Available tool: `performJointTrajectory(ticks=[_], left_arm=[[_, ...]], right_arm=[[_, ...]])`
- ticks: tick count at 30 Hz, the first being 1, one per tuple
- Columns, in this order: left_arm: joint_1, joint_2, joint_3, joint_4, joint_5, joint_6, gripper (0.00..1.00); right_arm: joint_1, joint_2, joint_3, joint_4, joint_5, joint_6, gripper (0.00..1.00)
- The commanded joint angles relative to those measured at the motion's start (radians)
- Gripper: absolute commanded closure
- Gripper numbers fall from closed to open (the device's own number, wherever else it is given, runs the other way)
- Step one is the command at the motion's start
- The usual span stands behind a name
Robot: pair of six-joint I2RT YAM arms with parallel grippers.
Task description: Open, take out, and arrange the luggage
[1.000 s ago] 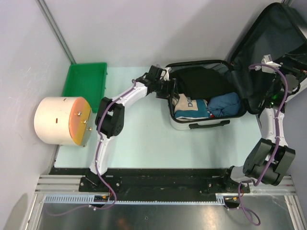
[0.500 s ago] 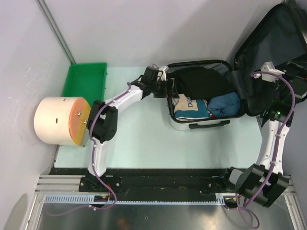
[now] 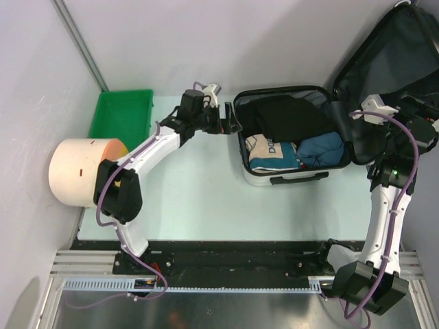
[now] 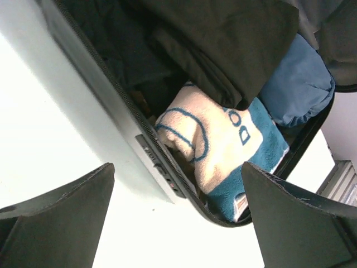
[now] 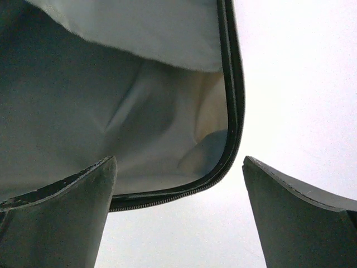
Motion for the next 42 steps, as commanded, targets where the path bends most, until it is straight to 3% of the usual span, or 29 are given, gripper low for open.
performJointTrajectory(ticks=[1,7,11,15,22,25,31,32,33,35,42], left_arm=[[0.052,-0.164,-0.036,0.022,-0.029,0.054,0.0],[0.274,-0.291,-0.067,-0.045,0.166,0.126,0.0],[0.345,-0.287,-0.024,-0.261,0.024,0.34,0.0],[0.351,-0.252,-0.04,-0.303,-0.23,0.471,0.0],[0.395,-0.09,-0.013,-0.309,-0.468,0.444,0.06],[0.423,0.014,0.054,-0.309,-0.51,0.436,0.06],[0.464,0.191,0.188,-0.318,-0.578,0.438,0.06],[0.464,0.238,0.214,-0.321,-0.596,0.435,0.09],[0.464,0.258,0.225,-0.326,-0.602,0.425,0.2],[0.464,0.31,0.257,-0.34,-0.592,0.408,0.3],[0.425,0.343,0.292,-0.381,-0.432,0.318,0.56]], right_arm=[[0.085,-0.1,0.017,-0.05,-0.053,0.071,0.0],[0.304,-0.145,0.021,-0.153,0.042,0.245,0.0],[0.516,-0.123,0.029,-0.235,0.145,0.395,0.0],[0.637,-0.102,0.035,-0.289,0.2,0.536,0.0],[0.803,-0.103,0.034,-0.427,0.263,0.677,0.0],[0.816,-0.105,0.034,-0.51,0.271,0.71,0.0],[0.817,-0.093,0.034,-0.515,0.306,0.691,0.0],[0.817,-0.082,0.034,-0.515,0.307,0.682,0.0],[0.817,-0.077,0.034,-0.513,0.315,0.668,0.0],[0.817,-0.062,0.034,-0.51,0.332,0.654,0.0],[0.834,-0.004,0.057,-0.529,0.35,0.671,0.0]])
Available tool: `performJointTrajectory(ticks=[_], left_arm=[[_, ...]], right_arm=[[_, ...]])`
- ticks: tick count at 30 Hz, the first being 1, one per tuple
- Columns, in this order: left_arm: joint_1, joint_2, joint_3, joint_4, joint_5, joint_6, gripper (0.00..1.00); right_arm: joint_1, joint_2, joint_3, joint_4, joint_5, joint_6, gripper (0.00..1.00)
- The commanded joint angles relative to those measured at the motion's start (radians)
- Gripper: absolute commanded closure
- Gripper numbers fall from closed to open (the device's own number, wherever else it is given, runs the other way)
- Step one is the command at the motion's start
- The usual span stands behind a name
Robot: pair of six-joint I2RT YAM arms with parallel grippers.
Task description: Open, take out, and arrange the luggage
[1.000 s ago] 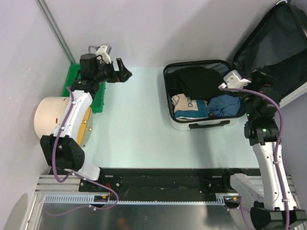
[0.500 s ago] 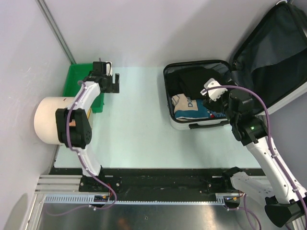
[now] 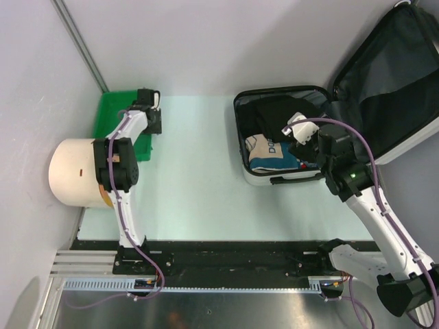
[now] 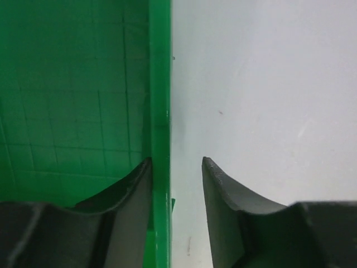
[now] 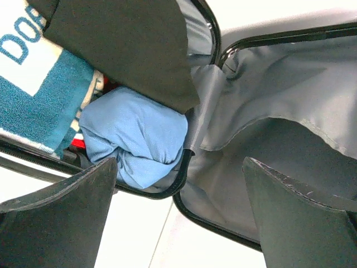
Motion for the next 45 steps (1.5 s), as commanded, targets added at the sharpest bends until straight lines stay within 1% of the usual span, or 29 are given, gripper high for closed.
performJointTrajectory(ticks=[1,2,4,5,7,8,10,12,13,16,17,18,21,24,25,27,28,30,31,33,34,35,37,38,39,40,42,43,45], left_arm=[[-0.06,-0.016,0.053,-0.042,0.117,-0.071,0.6],[-0.072,-0.024,0.052,-0.047,0.128,-0.094,0.66],[-0.098,-0.042,0.038,-0.055,0.192,-0.129,0.72],[-0.106,-0.049,0.032,-0.058,0.212,-0.183,0.83],[-0.127,-0.064,0.004,-0.065,0.298,-0.241,0.93],[-0.137,-0.069,-0.008,-0.068,0.327,-0.313,1.0],[-0.178,-0.093,-0.048,-0.065,0.375,-0.378,1.0],[-0.219,-0.108,-0.068,-0.067,0.375,-0.448,1.0],[-0.258,-0.127,-0.092,-0.065,0.372,-0.485,1.0],[-0.341,-0.134,-0.121,-0.067,0.395,-0.582,1.0],[-0.358,-0.128,-0.125,-0.067,0.435,-0.637,1.0],[-0.396,-0.119,-0.123,-0.067,0.45,-0.648,1.0],[-0.449,-0.081,-0.105,-0.065,0.498,-0.708,1.0],[-0.48,-0.032,-0.06,-0.064,0.531,-0.763,1.0],[-0.488,-0.014,-0.016,-0.064,0.535,-0.768,0.98],[-0.494,0.014,0.016,-0.064,0.533,-0.762,0.81],[-0.493,0.017,0.036,-0.062,0.53,-0.757,0.62],[-0.477,0.001,0.044,-0.064,0.512,-0.728,0.43],[-0.467,-0.009,0.044,-0.062,0.513,-0.713,0.26],[-0.43,-0.05,0.055,-0.064,0.503,-0.67,0.15],[-0.418,-0.068,0.065,-0.064,0.499,-0.61,0.06],[-0.405,-0.084,0.075,-0.062,0.498,-0.57,0.05],[-0.367,-0.143,0.09,-0.062,0.499,-0.472,0.0],[-0.356,-0.163,0.093,-0.061,0.51,-0.437,0.0],[-0.341,-0.183,0.098,-0.061,0.521,-0.398,0.0],[-0.335,-0.215,0.104,-0.061,0.562,-0.321,0.0],[-0.316,-0.254,0.093,-0.061,0.625,-0.257,0.0],[-0.31,-0.271,0.073,-0.061,0.666,-0.214,0.0],[-0.298,-0.323,0.044,-0.059,0.741,-0.193,0.0]], right_arm=[[0.013,0.033,0.056,-0.016,0.038,0.0,0.0],[0.013,0.042,0.056,-0.015,0.041,-0.005,0.0],[0.007,0.062,0.056,-0.001,0.046,-0.003,0.0],[-0.001,0.068,0.056,0.005,0.043,0.0,0.0],[-0.025,0.082,0.056,0.014,0.028,0.02,0.0],[-0.033,0.085,0.056,0.013,0.016,0.044,0.0],[-0.08,0.1,0.056,0.007,-0.035,0.075,0.0],[-0.123,0.109,0.056,0.016,-0.096,0.118,0.0],[-0.166,0.124,0.056,0.022,-0.11,0.135,0.0],[-0.215,0.135,0.056,0.011,-0.149,0.144,0.0],[-0.226,0.134,0.056,0.008,-0.156,0.143,0.0],[-0.24,0.131,0.056,0.004,-0.182,0.144,0.0],[-0.275,0.128,0.056,-0.013,-0.218,0.144,0.0],[-0.288,0.137,0.056,-0.019,-0.228,0.15,0.0],[-0.286,0.141,0.058,-0.019,-0.225,0.153,0.0],[-0.286,0.14,0.056,-0.022,-0.233,0.152,0.0],[-0.286,0.138,0.056,-0.019,-0.239,0.147,0.0],[-0.292,0.141,0.071,-0.025,-0.256,0.147,0.0],[-0.294,0.146,0.084,-0.036,-0.27,0.15,0.0],[-0.32,0.166,0.116,-0.096,-0.333,0.169,0.0],[-0.332,0.175,0.14,-0.125,-0.389,0.166,0.0],[-0.343,0.183,0.15,-0.175,-0.446,0.14,0.0],[-0.382,0.197,0.154,-0.211,-0.483,0.085,0.0],[-0.396,0.201,0.153,-0.255,-0.548,-0.002,0.01],[-0.444,0.209,0.153,-0.277,-0.586,-0.046,0.02],[-0.49,0.229,0.154,-0.295,-0.61,-0.081,0.02],[-0.521,0.264,0.154,-0.317,-0.606,-0.155,0.04],[-0.544,0.304,0.156,-0.314,-0.591,-0.161,0.04],[-0.564,0.336,0.176,-0.309,-0.592,-0.16,0.04]])
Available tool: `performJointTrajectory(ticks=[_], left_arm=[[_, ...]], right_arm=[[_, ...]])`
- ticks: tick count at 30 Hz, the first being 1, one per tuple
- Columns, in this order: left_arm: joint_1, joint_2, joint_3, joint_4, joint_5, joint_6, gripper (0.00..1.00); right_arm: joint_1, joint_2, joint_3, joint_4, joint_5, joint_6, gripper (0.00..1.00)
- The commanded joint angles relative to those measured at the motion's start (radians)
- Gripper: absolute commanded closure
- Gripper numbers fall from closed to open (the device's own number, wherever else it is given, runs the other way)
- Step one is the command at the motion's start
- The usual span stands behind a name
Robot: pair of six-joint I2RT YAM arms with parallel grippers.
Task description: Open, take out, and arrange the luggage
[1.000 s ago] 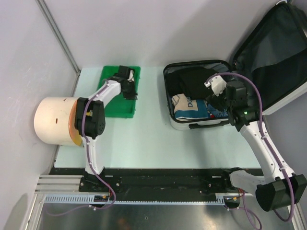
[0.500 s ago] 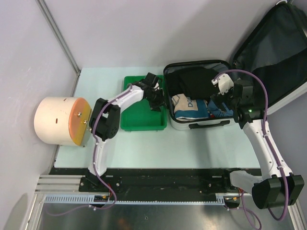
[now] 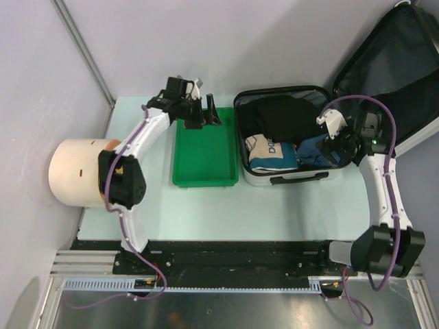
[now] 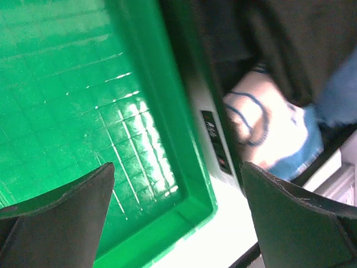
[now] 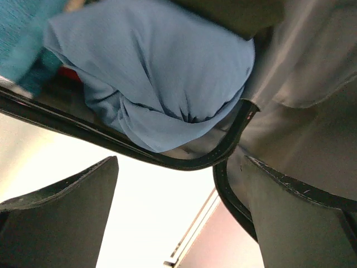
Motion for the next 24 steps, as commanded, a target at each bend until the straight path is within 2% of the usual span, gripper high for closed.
performJointTrajectory(ticks=[1,5,8,12,14,17,18,20,21,24], left_arm=[[0.01,-0.166,-0.026,0.025,0.197,0.201,0.0],[0.021,-0.229,-0.089,0.033,0.249,0.25,0.0],[0.044,-0.247,-0.101,0.043,0.262,0.252,0.0],[0.085,-0.262,-0.077,0.06,0.268,0.26,0.0],[0.096,-0.278,-0.051,0.074,0.247,0.293,0.0],[0.115,-0.292,-0.005,0.102,0.196,0.323,0.0],[0.118,-0.293,0.01,0.109,0.17,0.324,0.0],[0.124,-0.289,0.046,0.125,0.182,0.359,0.0],[0.133,-0.285,0.056,0.129,0.209,0.37,0.0],[0.148,-0.258,0.115,0.132,0.328,0.387,0.0]], right_arm=[[-0.048,0.085,0.05,-0.051,-0.064,-0.096,0.03],[-0.039,0.158,0.05,0.023,-0.081,-0.084,0.04],[-0.022,0.211,0.05,0.099,-0.033,-0.068,0.07],[-0.011,0.286,0.05,0.159,0.018,-0.09,0.24],[-0.011,0.292,0.053,0.141,0.022,-0.107,0.28],[-0.005,0.287,0.053,0.088,0.002,-0.124,0.45],[-0.005,0.286,0.054,0.078,0.002,-0.127,0.6],[-0.007,0.284,0.056,0.075,0.005,-0.117,0.83],[-0.008,0.277,0.06,0.074,0.002,-0.098,1.0],[-0.016,0.217,0.102,0.063,-0.045,-0.029,1.0]])
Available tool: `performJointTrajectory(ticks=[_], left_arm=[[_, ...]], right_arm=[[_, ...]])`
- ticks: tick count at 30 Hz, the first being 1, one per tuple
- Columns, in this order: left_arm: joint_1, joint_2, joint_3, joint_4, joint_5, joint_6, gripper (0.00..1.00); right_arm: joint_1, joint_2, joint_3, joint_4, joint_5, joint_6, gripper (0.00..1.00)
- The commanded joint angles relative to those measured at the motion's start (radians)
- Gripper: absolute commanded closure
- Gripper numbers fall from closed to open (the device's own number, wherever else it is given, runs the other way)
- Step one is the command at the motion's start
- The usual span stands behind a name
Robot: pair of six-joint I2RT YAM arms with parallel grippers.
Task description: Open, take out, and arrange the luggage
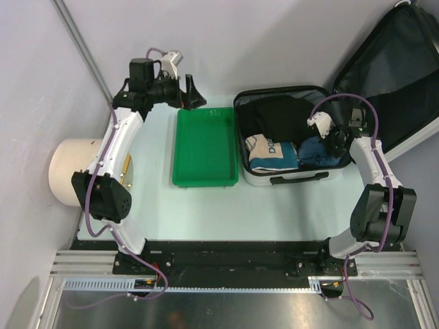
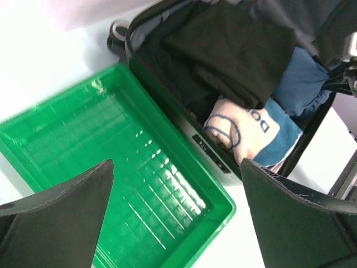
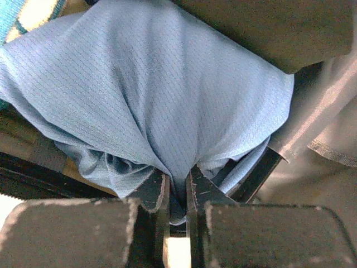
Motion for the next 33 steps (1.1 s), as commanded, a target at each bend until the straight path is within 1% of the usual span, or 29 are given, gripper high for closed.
performJointTrajectory(ticks=[1,3,4,5,6,7,10,11,12,13,15,16,18,19,21,22,24,25,27,30,31,32,33], left_arm=[[0.018,-0.014,0.127,0.062,0.147,0.082,0.0],[0.023,0.005,0.152,0.062,0.194,0.07,0.0],[0.023,0.008,0.184,0.06,0.213,0.076,0.0],[0.021,0.014,0.201,0.063,0.229,0.084,0.0],[0.021,0.017,0.215,0.068,0.231,0.091,0.0],[0.021,0.022,0.242,0.069,0.228,0.091,0.0],[0.02,0.029,0.291,0.088,0.219,0.124,0.0],[0.021,0.029,0.301,0.092,0.228,0.13,0.0],[0.021,0.029,0.31,0.095,0.225,0.13,0.0],[0.023,0.031,0.318,0.1,0.217,0.122,0.0],[0.023,0.032,0.324,0.104,0.191,0.101,0.0],[0.024,0.032,0.322,0.106,0.152,0.061,0.0],[0.038,0.031,0.312,0.106,0.139,0.041,0.0],[0.046,0.026,0.301,0.106,0.147,0.036,0.0],[0.067,0.014,0.263,0.106,0.167,0.038,0.0],[0.072,0.008,0.246,0.106,0.139,0.036,0.0],[0.078,-0.015,0.186,0.106,0.121,0.03,0.0],[0.078,-0.024,0.165,0.106,0.112,0.03,0.0],[0.078,-0.055,0.106,0.106,0.087,0.038,0.0],[0.078,-0.079,0.042,0.106,0.059,0.036,0.0],[0.078,-0.083,0.029,0.106,0.056,0.036,0.0],[0.078,-0.087,0.022,0.108,0.058,0.036,0.0],[0.078,-0.087,0.01,0.106,0.059,0.027,0.0]], right_arm=[[-0.006,-0.095,0.102,-0.02,-0.084,0.102,1.0],[-0.006,-0.151,0.178,-0.034,-0.138,0.168,1.0],[-0.001,-0.166,0.204,-0.034,-0.172,0.252,1.0],[0.009,-0.189,0.23,-0.038,-0.189,0.292,1.0],[0.014,-0.195,0.296,-0.044,-0.207,0.331,1.0],[0.02,-0.203,0.326,-0.047,-0.226,0.422,1.0],[0.043,-0.208,0.422,-0.048,-0.244,0.568,1.0],[0.054,-0.209,0.438,-0.028,-0.238,0.666,1.0],[0.1,-0.203,0.453,-0.029,-0.225,0.696,1.0],[0.124,-0.205,0.468,-0.028,-0.144,0.71,1.0],[0.251,-0.212,0.449,0.012,0.011,0.689,1.0],[0.367,-0.22,0.435,0.037,0.189,0.669,1.0],[0.469,-0.22,0.375,0.147,0.416,0.62,1.0],[0.553,-0.206,0.357,0.234,0.614,0.612,1.0],[0.598,-0.189,0.309,0.317,0.743,0.606,1.0],[0.629,-0.168,0.294,0.38,0.835,0.607,1.0],[0.667,-0.137,0.251,0.435,0.923,0.598,1.0],[0.687,-0.123,0.235,0.496,1.013,0.592,1.0],[0.741,-0.079,0.206,0.541,1.064,0.596,1.0],[0.805,-0.011,0.209,0.512,1.015,0.648,1.0],[0.815,0.01,0.217,0.482,1.001,0.693,1.0],[0.825,0.05,0.235,0.445,0.975,0.74,0.92],[0.823,0.065,0.295,0.393,0.849,0.779,0.79]])
